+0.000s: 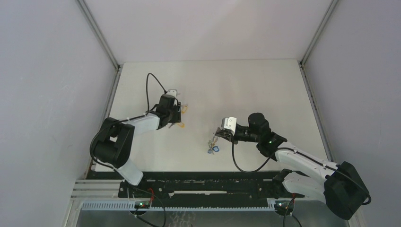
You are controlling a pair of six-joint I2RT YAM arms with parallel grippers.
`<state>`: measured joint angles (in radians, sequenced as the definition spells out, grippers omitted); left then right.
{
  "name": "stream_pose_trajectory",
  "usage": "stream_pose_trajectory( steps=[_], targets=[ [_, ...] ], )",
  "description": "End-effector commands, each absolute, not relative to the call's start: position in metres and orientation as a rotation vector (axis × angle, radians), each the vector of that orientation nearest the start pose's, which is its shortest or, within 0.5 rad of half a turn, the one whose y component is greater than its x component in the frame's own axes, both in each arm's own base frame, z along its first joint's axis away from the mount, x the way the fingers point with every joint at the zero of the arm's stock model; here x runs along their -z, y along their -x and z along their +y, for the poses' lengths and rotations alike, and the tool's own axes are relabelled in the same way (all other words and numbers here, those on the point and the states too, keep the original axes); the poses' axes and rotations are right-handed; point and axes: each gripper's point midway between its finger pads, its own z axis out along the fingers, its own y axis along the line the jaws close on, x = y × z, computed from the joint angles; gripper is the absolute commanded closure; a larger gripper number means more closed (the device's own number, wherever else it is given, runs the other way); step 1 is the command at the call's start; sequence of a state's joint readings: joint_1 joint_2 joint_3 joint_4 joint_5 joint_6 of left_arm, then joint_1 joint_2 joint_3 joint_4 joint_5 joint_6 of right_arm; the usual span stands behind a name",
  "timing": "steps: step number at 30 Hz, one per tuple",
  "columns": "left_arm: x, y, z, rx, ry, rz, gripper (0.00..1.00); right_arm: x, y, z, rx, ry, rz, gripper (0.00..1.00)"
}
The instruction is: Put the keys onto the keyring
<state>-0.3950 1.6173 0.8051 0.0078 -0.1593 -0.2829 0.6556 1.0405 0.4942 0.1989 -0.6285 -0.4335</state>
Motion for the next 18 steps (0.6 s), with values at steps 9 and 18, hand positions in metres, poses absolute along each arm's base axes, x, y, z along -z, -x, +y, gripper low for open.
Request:
stream_pose_trajectory(
  steps=[9, 18],
  targets=[
    [-0.017, -0.351, -0.169, 0.430, 0.037, 2.490, 0.50, -0.174, -0.209, 0.274, -0.742, 1.305, 1.296, 1.00],
    [-0.039, -0.312, -0.186, 0.526, -0.001, 2.481, 0.52, -0.178, -0.208, 0.273, -0.741, 1.301, 1.288, 1.00]
  ],
)
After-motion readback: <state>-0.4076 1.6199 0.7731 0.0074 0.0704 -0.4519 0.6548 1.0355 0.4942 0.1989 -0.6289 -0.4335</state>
